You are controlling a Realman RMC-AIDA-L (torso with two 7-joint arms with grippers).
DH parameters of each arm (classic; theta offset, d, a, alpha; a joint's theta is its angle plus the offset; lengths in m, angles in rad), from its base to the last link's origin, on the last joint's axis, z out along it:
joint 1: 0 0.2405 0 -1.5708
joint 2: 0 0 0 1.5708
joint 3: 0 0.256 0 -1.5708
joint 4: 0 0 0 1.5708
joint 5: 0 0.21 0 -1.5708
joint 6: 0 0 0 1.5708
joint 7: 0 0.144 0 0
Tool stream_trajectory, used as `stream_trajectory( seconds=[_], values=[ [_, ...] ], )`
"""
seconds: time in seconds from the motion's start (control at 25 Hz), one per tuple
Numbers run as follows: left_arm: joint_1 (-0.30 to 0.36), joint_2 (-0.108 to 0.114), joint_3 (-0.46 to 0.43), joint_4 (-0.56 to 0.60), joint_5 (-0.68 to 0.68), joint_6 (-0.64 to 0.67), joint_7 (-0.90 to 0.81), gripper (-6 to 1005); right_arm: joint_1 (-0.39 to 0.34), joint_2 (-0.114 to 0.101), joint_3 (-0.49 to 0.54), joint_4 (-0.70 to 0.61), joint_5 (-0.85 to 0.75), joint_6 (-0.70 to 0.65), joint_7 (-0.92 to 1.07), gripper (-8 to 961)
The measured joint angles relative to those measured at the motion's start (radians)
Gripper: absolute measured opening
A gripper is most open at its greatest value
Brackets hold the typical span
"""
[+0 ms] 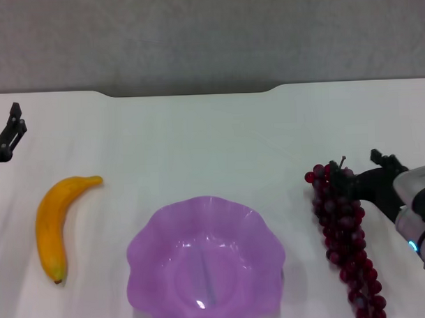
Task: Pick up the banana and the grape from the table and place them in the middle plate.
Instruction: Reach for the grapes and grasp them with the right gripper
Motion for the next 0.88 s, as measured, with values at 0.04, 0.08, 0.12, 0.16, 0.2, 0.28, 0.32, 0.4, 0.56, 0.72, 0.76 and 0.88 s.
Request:
stream_trajectory(
  seconds=[0.04, 0.08, 0.12, 0.16, 0.2, 0.28, 0.32, 0.4, 0.56, 0.72, 0.76, 0.88],
  values=[
    [0.0, 0.0, 0.0, -0.001, 0.0, 0.0, 0.002, 905, 0.0, 0.0, 0.0, 0.0, 0.0, 0.0, 0.0, 900],
    [0.0, 0.0, 0.0, -0.001, 0.0, 0.0, 0.003, 905, 0.014, -0.001, 0.0, 0.0, -0.013, 0.035, 0.001, 900],
    [0.0, 0.0, 0.0, -0.001, 0.0, 0.001, 0.003, 905, 0.023, -0.001, 0.0, -0.001, -0.016, 0.055, 0.001, 898],
    [0.0, 0.0, 0.0, -0.001, 0.0, 0.001, 0.003, 905, 0.023, -0.001, 0.0, -0.001, -0.016, 0.055, 0.001, 897],
    [0.0, 0.0, 0.0, -0.003, 0.0, 0.002, 0.003, 905, 0.03, -0.002, 0.0, -0.001, -0.019, 0.074, 0.001, 895],
    [0.0, 0.0, 0.002, -0.006, 0.0, 0.004, 0.003, 905, 0.043, -0.002, 0.0, -0.003, -0.026, 0.106, 0.001, 891],
    [0.001, 0.0, 0.003, -0.006, 0.0, 0.004, 0.003, 905, 0.046, -0.002, 0.0, -0.003, -0.027, 0.115, 0.001, 890],
    [0.001, 0.0, 0.003, -0.006, 0.0, 0.005, 0.003, 905, 0.049, -0.002, 0.0, -0.003, -0.035, 0.125, 0.001, 886],
    [0.002, 0.0, 0.003, -0.007, 0.0, 0.005, 0.003, 905, 0.055, -0.001, 0.002, -0.001, -0.061, 0.155, 0.001, 879],
    [0.001, 0.0, 0.003, -0.008, 0.0, 0.005, 0.003, 905, 0.059, 0.001, -0.002, 0.005, -0.07, 0.17, 0.001, 872],
    [0.0, 0.0, 0.003, -0.008, 0.0, 0.005, 0.003, 905, 0.059, 0.001, -0.002, 0.006, -0.073, 0.174, 0.001, 871],
    [0.0, 0.0, 0.003, -0.008, 0.0, 0.005, 0.003, 904, 0.057, 0.003, -0.002, 0.007, -0.078, 0.181, 0.001, 865]
  ],
)
